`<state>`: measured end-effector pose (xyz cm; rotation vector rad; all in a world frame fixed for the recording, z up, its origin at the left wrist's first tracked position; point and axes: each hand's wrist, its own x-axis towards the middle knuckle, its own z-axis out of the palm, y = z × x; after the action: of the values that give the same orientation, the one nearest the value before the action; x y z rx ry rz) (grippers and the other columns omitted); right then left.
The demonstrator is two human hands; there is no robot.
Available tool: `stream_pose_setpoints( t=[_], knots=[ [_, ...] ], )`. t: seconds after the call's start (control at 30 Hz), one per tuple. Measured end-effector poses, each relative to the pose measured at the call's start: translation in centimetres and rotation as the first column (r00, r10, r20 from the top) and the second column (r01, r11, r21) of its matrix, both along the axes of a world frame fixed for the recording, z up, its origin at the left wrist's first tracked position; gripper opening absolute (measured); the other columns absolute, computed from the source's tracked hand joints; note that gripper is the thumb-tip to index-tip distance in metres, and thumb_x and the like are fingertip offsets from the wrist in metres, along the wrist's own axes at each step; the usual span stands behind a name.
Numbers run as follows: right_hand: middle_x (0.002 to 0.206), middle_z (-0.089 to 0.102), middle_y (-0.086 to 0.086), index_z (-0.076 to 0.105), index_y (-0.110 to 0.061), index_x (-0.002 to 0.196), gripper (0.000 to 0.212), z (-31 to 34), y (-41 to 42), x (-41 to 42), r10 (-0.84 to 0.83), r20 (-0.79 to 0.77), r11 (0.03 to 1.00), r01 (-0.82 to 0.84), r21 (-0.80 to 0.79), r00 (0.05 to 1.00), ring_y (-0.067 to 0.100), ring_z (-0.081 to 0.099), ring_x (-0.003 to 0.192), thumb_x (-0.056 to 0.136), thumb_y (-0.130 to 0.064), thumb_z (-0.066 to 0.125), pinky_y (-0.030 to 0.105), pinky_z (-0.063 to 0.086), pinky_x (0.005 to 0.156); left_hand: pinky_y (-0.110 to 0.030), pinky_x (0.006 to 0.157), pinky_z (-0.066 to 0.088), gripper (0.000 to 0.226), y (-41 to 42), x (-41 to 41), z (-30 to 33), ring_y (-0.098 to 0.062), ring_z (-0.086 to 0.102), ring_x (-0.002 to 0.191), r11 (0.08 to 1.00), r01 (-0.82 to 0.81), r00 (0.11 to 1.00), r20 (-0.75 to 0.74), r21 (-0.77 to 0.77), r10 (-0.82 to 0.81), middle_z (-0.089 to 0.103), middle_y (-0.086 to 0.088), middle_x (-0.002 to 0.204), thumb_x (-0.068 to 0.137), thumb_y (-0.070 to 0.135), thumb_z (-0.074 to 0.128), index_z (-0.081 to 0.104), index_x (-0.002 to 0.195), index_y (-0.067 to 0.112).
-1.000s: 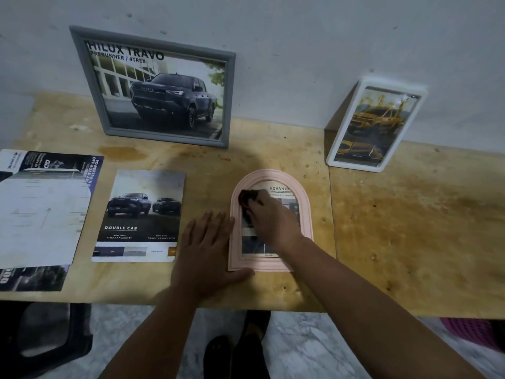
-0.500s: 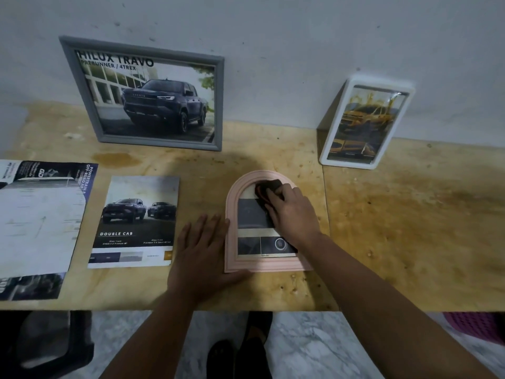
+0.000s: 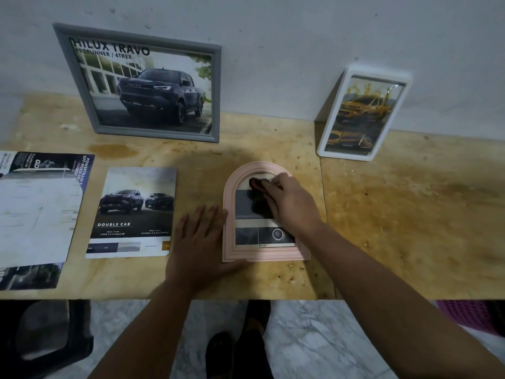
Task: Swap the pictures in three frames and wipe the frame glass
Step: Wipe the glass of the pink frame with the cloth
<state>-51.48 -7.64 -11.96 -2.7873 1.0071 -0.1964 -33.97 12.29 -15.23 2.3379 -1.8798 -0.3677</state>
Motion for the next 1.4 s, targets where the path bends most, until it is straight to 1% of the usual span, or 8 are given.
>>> stream_pose_setpoints(
  t=[0.17, 0.5, 0.9, 0.97, 1.03, 1.17, 1.27, 1.4],
  knots=[
    [0.118, 0.053, 0.009, 0.058, -0.015, 0.133, 0.040, -1.0, -1.5, -1.5, -0.046, -0.289, 0.997, 0.027, -0.067, 0.956, 0.031, 0.052, 0.096, 0.094, -0.022, 0.059, 0.036, 0.036, 0.058, -0.057, 0.125, 0.016, 0.121, 0.0, 0.0, -0.2, -0.029, 0.015, 0.159, 1.000, -0.002, 1.000, 0.007, -0.008, 0.002, 0.023, -0.007, 0.170, 0.074, 0.102, 0.032, 0.024, 0.163, 0.021],
    [0.102, 0.053, -0.001, 0.066, -0.017, 0.127, 0.042, -0.5, 7.1, -7.1, 0.063, -0.017, 0.984, -0.060, 0.167, 0.998, 0.018, 0.056, 0.078, 0.100, -0.036, 0.039, 0.032, 0.048, 0.050, -0.057, 0.125, 0.015, 0.120, 0.1, 0.1, -0.4, -0.029, 0.013, 0.159, 1.000, -0.009, 1.000, -0.008, -0.012, 0.009, 0.023, -0.005, 0.171, 0.074, 0.101, 0.034, 0.024, 0.164, 0.023],
    [0.099, 0.061, 0.006, 0.074, -0.012, 0.107, 0.019, -2.1, 9.8, -0.3, 0.024, 0.134, 0.951, -0.064, 0.303, 0.991, 0.024, 0.062, 0.078, 0.094, -0.017, 0.061, 0.039, 0.054, 0.064, -0.057, 0.125, 0.017, 0.116, 0.1, 0.1, -0.7, -0.030, 0.016, 0.158, 1.000, 0.002, 1.000, 0.018, -0.021, -0.002, 0.029, -0.007, 0.168, 0.077, 0.099, 0.035, 0.031, 0.162, 0.020],
    [0.101, 0.067, 0.005, 0.075, -0.014, 0.109, 0.020, -0.1, 8.7, -0.7, -0.221, 0.210, 0.783, 0.045, 0.620, 0.952, 0.018, 0.066, 0.088, 0.101, -0.015, 0.057, 0.035, 0.055, 0.078, -0.057, 0.125, 0.017, 0.117, 0.0, -0.1, -0.5, -0.029, 0.017, 0.158, 1.000, -0.003, 1.000, 0.011, -0.025, 0.004, 0.029, -0.007, 0.168, 0.075, 0.100, 0.036, 0.031, 0.161, 0.020],
    [0.106, 0.074, 0.007, 0.074, -0.014, 0.115, 0.021, 2.3, 7.8, -2.2, -0.538, 0.243, 0.458, 0.038, 0.888, 0.807, 0.017, 0.070, 0.100, 0.104, -0.013, 0.056, 0.033, 0.058, 0.085, -0.057, 0.126, 0.016, 0.119, 0.1, -0.2, -0.4, -0.029, 0.014, 0.159, 1.000, -0.006, 1.000, -0.007, -0.028, 0.005, 0.025, -0.007, 0.170, 0.075, 0.101, 0.035, 0.027, 0.163, 0.021],
    [0.134, 0.063, 0.025, 0.057, -0.003, 0.139, 0.048, 6.2, 7.3, -6.0, -0.873, 0.151, -0.102, -0.476, 0.873, 0.464, 0.038, 0.061, 0.123, 0.096, -0.020, 0.068, 0.048, 0.050, 0.103, -0.058, 0.125, 0.017, 0.119, 0.0, 0.0, -0.4, -0.031, 0.016, 0.158, 1.000, 0.003, 1.000, 0.003, -0.027, -0.003, 0.025, -0.008, 0.170, 0.075, 0.101, 0.032, 0.026, 0.163, 0.020],
    [0.133, 0.061, 0.025, 0.059, -0.003, 0.137, 0.070, 7.6, 7.4, -8.0, -0.922, 0.076, -0.200, -0.633, 0.748, 0.380, 0.036, 0.064, 0.116, 0.077, -0.025, 0.088, 0.049, 0.049, 0.105, -0.058, 0.124, 0.019, 0.120, 0.1, -0.1, -0.3, -0.032, 0.019, 0.157, 1.000, 0.007, 1.000, 0.026, -0.007, -0.007, 0.026, -0.008, 0.169, 0.075, 0.100, 0.032, 0.025, 0.163, 0.020],
    [0.139, 0.061, 0.021, 0.069, -0.008, 0.129, 0.043, 6.9, 7.5, -9.2, -0.949, -0.082, -0.260, -0.609, 0.749, 0.305, 0.039, 0.064, 0.117, 0.100, -0.036, 0.054, 0.059, 0.029, 0.117, -0.058, 0.125, 0.017, 0.119, 0.2, 0.0, -0.3, -0.031, 0.015, 0.159, 1.000, 0.009, 1.000, 0.014, 0.010, -0.009, 0.022, -0.008, 0.171, 0.075, 0.100, 0.035, 0.022, 0.164, 0.021]
  ],
)
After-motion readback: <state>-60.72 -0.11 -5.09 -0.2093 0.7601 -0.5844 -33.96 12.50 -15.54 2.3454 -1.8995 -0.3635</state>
